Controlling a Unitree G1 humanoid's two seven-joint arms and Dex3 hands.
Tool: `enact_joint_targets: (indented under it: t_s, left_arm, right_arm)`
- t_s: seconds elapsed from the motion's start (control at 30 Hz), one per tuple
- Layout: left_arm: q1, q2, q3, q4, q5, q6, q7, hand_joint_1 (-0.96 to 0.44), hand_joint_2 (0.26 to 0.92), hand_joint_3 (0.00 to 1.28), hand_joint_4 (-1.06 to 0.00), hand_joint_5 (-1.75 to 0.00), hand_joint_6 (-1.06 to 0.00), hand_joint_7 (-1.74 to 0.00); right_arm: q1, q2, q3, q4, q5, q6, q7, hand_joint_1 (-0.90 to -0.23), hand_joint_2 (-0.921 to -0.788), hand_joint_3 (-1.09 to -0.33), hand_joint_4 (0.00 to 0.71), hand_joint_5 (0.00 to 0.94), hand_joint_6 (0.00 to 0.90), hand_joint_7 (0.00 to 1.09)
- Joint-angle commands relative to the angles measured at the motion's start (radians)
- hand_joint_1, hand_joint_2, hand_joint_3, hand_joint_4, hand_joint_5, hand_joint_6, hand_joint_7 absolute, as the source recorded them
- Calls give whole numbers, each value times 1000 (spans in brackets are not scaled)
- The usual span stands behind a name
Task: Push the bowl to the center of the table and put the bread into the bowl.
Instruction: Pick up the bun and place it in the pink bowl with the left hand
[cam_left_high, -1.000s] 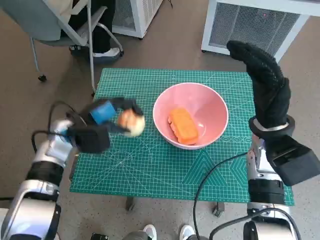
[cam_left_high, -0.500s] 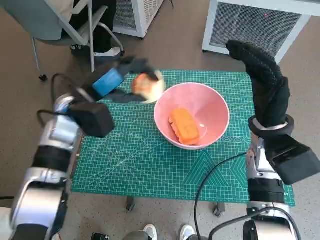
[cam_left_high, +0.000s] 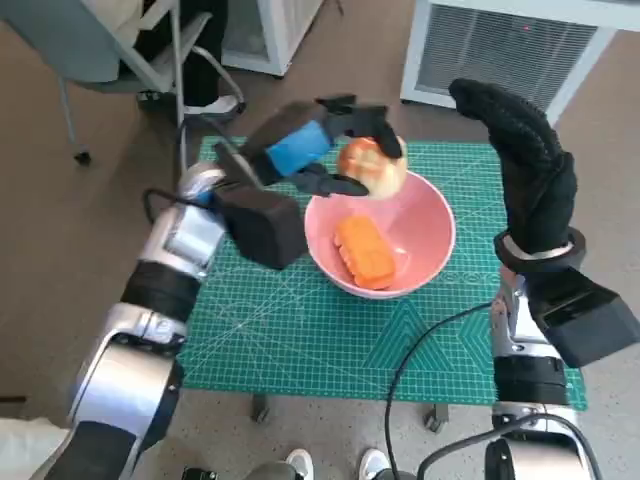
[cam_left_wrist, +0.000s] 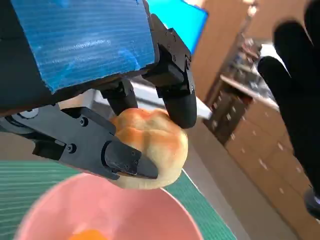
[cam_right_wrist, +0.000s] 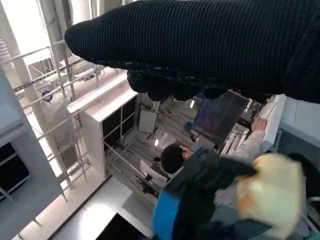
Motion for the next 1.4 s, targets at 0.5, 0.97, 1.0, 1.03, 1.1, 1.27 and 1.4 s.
enact_joint_targets:
  t_s: [0.5, 0.97, 1.0, 1.03, 1.1, 1.27, 1.4]
  left_arm:
    - [-57, -65, -134, 102, 114, 14, -86, -269, 921, 96, -152, -10, -277, -168]
    - [-5, -73, -61, 119, 20, -66, -73, -289, 921, 101, -242, -31, -323, -132]
    - [4, -73, -37, 118, -10, -77, -75, -285, 921, 105, -281, -41, -348, -138]
    - [10, -73, -21, 118, -30, -84, -77, -281, 921, 112, -330, -58, -379, -150]
    - [21, -74, 15, 120, -75, -100, -83, -275, 921, 120, -389, -79, -420, -167]
    - [47, -83, 101, 104, -186, -116, -109, -257, 921, 137, -491, -117, -489, -201]
    - [76, -97, 177, 57, -286, -124, -119, -245, 921, 171, -565, -143, -507, -275]
  right_arm:
    - [42, -26, -18, -42, -40, 2, -42, -612, -921, -751, 347, 2, 65, 618]
    - [53, -33, -18, -73, -38, 20, -62, -613, -921, -753, 345, 0, 55, 605]
    - [53, -32, -18, -79, -36, 24, -63, -613, -921, -753, 345, 0, 55, 605]
    - [54, -32, -18, -83, -36, 27, -64, -612, -921, -752, 345, 0, 55, 604]
    - [55, -31, -18, -91, -36, 32, -66, -609, -921, -752, 346, 1, 55, 604]
    - [58, -33, -17, -109, -34, 43, -68, -604, -921, -752, 344, 0, 55, 602]
    - [58, -36, -19, -121, -33, 51, -68, -604, -921, -752, 340, 0, 55, 600]
